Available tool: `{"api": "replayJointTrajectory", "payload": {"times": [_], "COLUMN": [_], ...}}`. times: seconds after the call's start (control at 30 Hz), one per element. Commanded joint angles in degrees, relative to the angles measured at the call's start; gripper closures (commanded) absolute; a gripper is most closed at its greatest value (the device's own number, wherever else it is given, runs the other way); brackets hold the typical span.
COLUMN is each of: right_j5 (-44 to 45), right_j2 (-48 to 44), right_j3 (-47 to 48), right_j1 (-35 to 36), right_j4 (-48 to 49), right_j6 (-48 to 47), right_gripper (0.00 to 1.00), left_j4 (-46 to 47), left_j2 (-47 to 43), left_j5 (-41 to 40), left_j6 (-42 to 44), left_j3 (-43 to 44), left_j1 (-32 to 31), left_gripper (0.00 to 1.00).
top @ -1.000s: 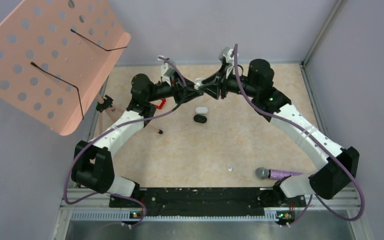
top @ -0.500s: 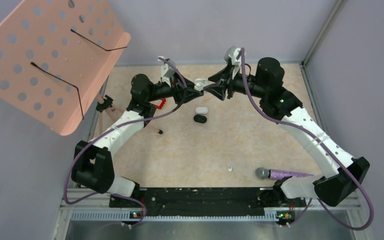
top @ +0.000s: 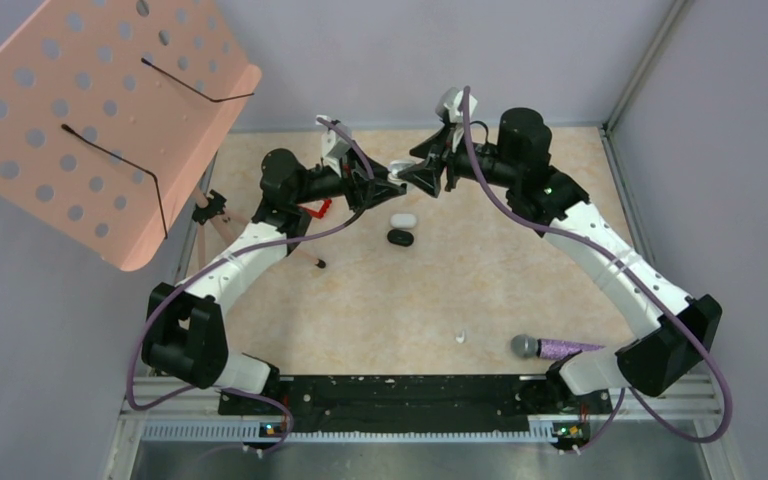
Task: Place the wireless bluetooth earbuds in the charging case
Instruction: Place the earbud in the charging case.
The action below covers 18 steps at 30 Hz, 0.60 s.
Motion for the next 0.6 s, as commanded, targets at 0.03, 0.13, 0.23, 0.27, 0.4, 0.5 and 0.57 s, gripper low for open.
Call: {"api": "replayJointTrajectory", "payload": {"times": [0.03, 0.13, 0.23, 0.27, 0.4, 0.5, 0.57], "right_j5": [-0.45, 0.35, 1.77, 1.82, 0.94, 0.29, 1.05], "right_j2": [-0.02, 0.47, 1.62, 2.03, 2.52, 1.64, 0.37], "right_j3": [2.19, 2.24, 3.00, 3.42, 4.31, 4.72, 4.29], "right_j1": [0.59, 0.58, 0.67, 0.67, 0.62, 0.65, 0.67], "right_j4": [1.43, 1.67, 0.74, 0.36, -0.96, -4.20, -6.47], "right_j6": [-0.26, 0.65, 1.27, 1.32, 0.39, -2.60, -4.54], "right_gripper": [0.46, 0.46, 0.46, 0.46, 0.45, 0.45, 0.44], "left_j4": [2.70, 2.72, 2.60, 2.35, 1.16, 0.61, 0.72], "left_j2": [-2.39, -2.41, -2.47, -2.55, -2.86, -2.87, -2.81], "left_j5": [1.41, 1.68, 2.33, 2.43, 2.13, 0.98, 0.68], "left_j6": [0.73, 0.73, 1.61, 1.83, 2.81, 2.77, 2.71], "left_j3": [0.15, 0.15, -0.03, -0.11, -0.29, -0.42, -0.59], "left_j1": [-0.12, -0.25, -0.54, -0.67, -0.71, -0.51, -0.26], "left_gripper": [1.00, 1.00, 1.00, 1.00, 1.00, 1.00, 1.00]}}
